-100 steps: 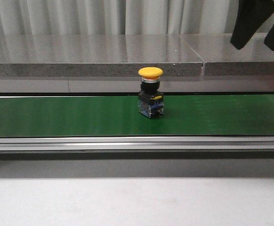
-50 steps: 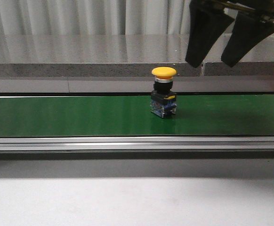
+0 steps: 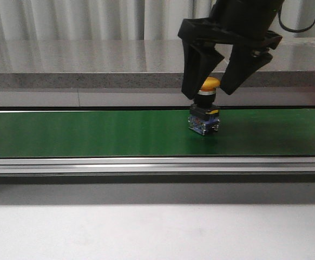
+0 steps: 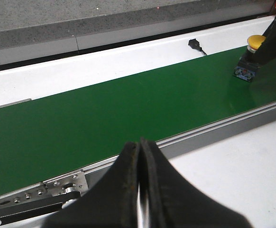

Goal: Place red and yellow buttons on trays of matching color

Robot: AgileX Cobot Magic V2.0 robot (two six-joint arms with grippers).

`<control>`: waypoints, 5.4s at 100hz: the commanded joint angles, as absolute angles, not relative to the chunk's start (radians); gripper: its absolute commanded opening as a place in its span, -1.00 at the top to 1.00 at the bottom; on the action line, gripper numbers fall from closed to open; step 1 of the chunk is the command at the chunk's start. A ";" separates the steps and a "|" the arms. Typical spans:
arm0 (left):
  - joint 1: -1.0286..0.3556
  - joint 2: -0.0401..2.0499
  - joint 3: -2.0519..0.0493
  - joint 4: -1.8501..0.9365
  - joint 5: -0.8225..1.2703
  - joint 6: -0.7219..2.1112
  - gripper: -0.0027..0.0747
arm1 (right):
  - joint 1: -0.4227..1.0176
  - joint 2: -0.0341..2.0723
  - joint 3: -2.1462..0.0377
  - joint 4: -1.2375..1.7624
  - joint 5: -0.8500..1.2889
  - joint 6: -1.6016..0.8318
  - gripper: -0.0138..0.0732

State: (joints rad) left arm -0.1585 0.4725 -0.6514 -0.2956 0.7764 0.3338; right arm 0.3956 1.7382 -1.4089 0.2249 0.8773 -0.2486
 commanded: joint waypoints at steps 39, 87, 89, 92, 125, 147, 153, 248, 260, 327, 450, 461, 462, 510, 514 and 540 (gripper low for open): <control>-0.166 0.478 -0.678 -0.325 0.714 0.326 0.99 | 0.391 1.699 -1.440 0.226 0.780 -0.233 0.50; -0.166 0.478 -0.678 -0.325 0.714 0.326 0.99 | 0.193 1.503 -1.309 0.129 0.737 0.023 0.50; -0.166 0.478 -0.678 -0.325 0.714 0.326 0.99 | 0.178 1.493 -1.301 0.129 0.737 0.023 0.50; -0.166 0.478 -0.678 -0.325 0.714 0.326 0.99 | 0.159 1.480 -1.291 0.129 0.736 0.023 0.50; -0.166 0.478 -0.678 -0.325 0.714 0.326 0.99 | -0.119 1.379 -1.168 0.129 0.729 0.023 0.50; -0.166 0.478 -0.678 -0.325 0.714 0.326 0.99 | -0.274 1.369 -1.096 0.128 0.689 0.023 0.50; -0.166 0.478 -0.678 -0.325 0.714 0.326 0.99 | -0.303 1.369 -1.080 0.128 0.675 0.023 0.50; -0.166 0.478 -0.678 -0.325 0.714 0.326 0.99 | -0.535 1.611 -1.029 0.185 0.494 0.023 0.50; -0.166 0.478 -0.678 -0.325 0.714 0.326 0.99 | -0.535 1.621 -1.029 0.185 0.503 0.023 0.42; -0.166 0.478 -0.678 -0.325 0.714 0.326 0.99 | -0.535 1.610 -1.029 0.186 0.481 0.021 -0.59; -0.166 0.478 -0.678 -0.325 0.714 0.326 0.99 | -0.038 1.046 -1.028 0.183 0.605 -0.116 0.96; -0.166 0.478 -0.678 -0.325 0.714 0.326 0.99 | -0.016 0.983 -1.007 0.183 0.580 -0.117 0.96; -0.166 0.478 -0.678 -0.325 0.714 0.326 0.99 | -0.015 0.978 -1.004 0.183 0.575 -0.118 0.96; -0.166 0.478 -0.678 -0.325 0.714 0.326 0.99 | -0.014 0.625 -0.754 0.181 0.471 -0.119 0.96; -0.166 0.478 -0.678 -0.325 0.714 0.326 0.99 | -0.014 0.600 -0.737 0.181 0.473 -0.119 0.96; -0.166 0.478 -0.678 -0.325 0.714 0.326 0.99 | -0.014 0.433 -0.640 0.182 0.487 -0.119 0.96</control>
State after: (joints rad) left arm -0.1585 0.4725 -0.6514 -0.2956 0.7764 0.3338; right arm -0.0137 0.4693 -0.6337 0.1820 0.5499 -0.1050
